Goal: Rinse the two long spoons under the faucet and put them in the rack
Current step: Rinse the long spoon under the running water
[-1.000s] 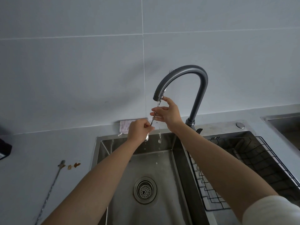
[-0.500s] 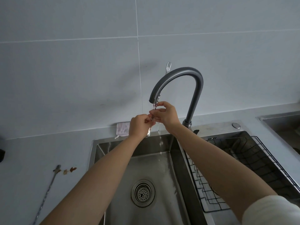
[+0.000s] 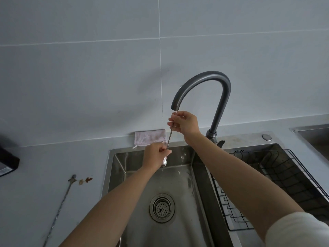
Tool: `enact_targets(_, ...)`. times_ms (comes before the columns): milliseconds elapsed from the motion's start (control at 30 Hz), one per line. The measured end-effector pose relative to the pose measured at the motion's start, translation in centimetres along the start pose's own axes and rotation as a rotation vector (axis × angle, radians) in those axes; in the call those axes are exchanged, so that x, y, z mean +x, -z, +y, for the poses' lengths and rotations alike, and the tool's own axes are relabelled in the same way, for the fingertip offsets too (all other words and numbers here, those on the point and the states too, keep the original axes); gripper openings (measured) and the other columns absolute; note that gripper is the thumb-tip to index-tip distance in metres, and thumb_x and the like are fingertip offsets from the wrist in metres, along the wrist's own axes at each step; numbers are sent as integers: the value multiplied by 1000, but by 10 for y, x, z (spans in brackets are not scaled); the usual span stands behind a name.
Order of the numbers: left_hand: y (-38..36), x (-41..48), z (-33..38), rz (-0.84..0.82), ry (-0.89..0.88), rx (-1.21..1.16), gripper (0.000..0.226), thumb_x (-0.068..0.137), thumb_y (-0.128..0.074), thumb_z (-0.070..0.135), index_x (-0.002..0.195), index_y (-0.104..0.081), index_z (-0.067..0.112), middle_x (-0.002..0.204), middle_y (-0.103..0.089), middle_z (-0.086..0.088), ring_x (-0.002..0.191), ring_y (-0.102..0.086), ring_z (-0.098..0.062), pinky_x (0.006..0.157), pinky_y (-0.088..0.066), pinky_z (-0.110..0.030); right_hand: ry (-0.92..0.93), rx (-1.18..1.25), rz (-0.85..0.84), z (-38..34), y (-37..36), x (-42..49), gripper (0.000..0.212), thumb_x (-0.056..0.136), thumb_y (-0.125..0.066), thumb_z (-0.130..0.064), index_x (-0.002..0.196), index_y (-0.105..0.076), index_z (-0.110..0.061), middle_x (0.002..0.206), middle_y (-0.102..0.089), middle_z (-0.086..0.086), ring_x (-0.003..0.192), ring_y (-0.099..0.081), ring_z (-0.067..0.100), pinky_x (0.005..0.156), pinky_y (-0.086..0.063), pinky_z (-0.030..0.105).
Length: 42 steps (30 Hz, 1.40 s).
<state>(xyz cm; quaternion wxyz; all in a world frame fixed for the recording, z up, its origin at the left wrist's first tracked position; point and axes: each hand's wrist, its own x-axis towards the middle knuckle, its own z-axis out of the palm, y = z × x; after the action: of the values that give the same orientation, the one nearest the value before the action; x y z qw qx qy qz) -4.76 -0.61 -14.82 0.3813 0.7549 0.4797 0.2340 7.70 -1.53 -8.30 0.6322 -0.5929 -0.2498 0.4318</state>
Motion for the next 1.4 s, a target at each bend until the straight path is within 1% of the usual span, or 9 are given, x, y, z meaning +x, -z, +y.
enact_targets(67, -2, -5, -8, -11, -2, -20, 17, 80, -67, 9, 73, -67, -7, 78, -70, -25, 60, -53, -16, 59, -39, -21, -8, -5, -6, 2, 0, -1, 6, 91, -54, -2, 97, -56, -1, 73, -61, 8, 51, -63, 10, 52, -56, 17)
enact_targets(200, -3, -11, -19, -2, 2, -20, 15, 78, -69, 9, 73, -68, -5, 74, -71, -20, 60, -56, -17, 59, -41, -17, -32, 9, -4, 8, 1, -3, 7, 91, -53, -3, 96, -56, 0, 72, -61, 8, 59, -62, 14, 54, -56, 17)
enact_targets(367, 1, -21, -29, -83, 9, 3, 16, 79, -68, 9, 69, -67, -4, 51, -55, 7, 48, -51, -2, 55, -41, -16, -46, 92, 3, 13, 2, 0, 13, 93, -52, -5, 82, -57, -2, 71, -61, 10, 52, -65, 11, 59, -58, 21)
enact_targets(533, 6, -27, -46, -138, 6, 72, 34, 80, -67, 13, 51, -54, 25, 51, -56, 12, 39, -53, 10, 52, -42, -4, -82, 103, 0, 16, 4, -2, 9, 91, -52, -1, 85, -58, -2, 75, -63, 10, 66, -65, 18, 61, -58, 20)
enact_targets(600, 8, -29, -50, -154, 7, 83, 37, 81, -67, 13, 51, -51, 28, 52, -56, 11, 42, -53, 12, 51, -41, -2, -94, 116, -10, 17, 4, -4, 6, 89, -54, 3, 89, -58, 0, 77, -63, 11, 69, -65, 19, 62, -58, 20)
enact_targets(767, 16, -37, -62, -169, 18, 129, 37, 83, -65, 13, 52, -50, 28, 51, -56, 10, 38, -52, 11, 49, -41, -3, -113, 131, -24, 20, 4, -5, 12, 88, -54, 6, 82, -56, -3, 79, -63, 12, 68, -65, 20, 61, -59, 22)
enact_targets(1000, 22, -45, -75, -159, -5, 176, 39, 83, -64, 12, 52, -48, 28, 52, -54, 10, 48, -52, -4, 52, -43, -13, -165, 83, -46, 28, 2, -6, 22, 97, -46, -18, 81, -55, -6, 76, -64, 10, 70, -66, 22, 65, -57, 26)
enact_targets(1233, 31, -50, -85, -163, 11, 253, 38, 84, -64, 15, 54, -47, 32, 53, -53, 12, 41, -53, 7, 46, -40, -3, -128, 130, -50, 27, 3, -5, 9, 88, -53, 6, 83, -56, -1, 80, -63, 14, 71, -66, 22, 65, -59, 25)
enact_targets(1400, 37, -48, -85, -158, 26, 229, 38, 83, -64, 13, 55, -48, 31, 54, -54, 10, 47, -52, 1, 49, -41, -6, -120, 140, -54, 27, 1, -4, 11, 90, -53, 1, 80, -55, -3, 78, -63, 13, 64, -67, 20, 65, -60, 27)
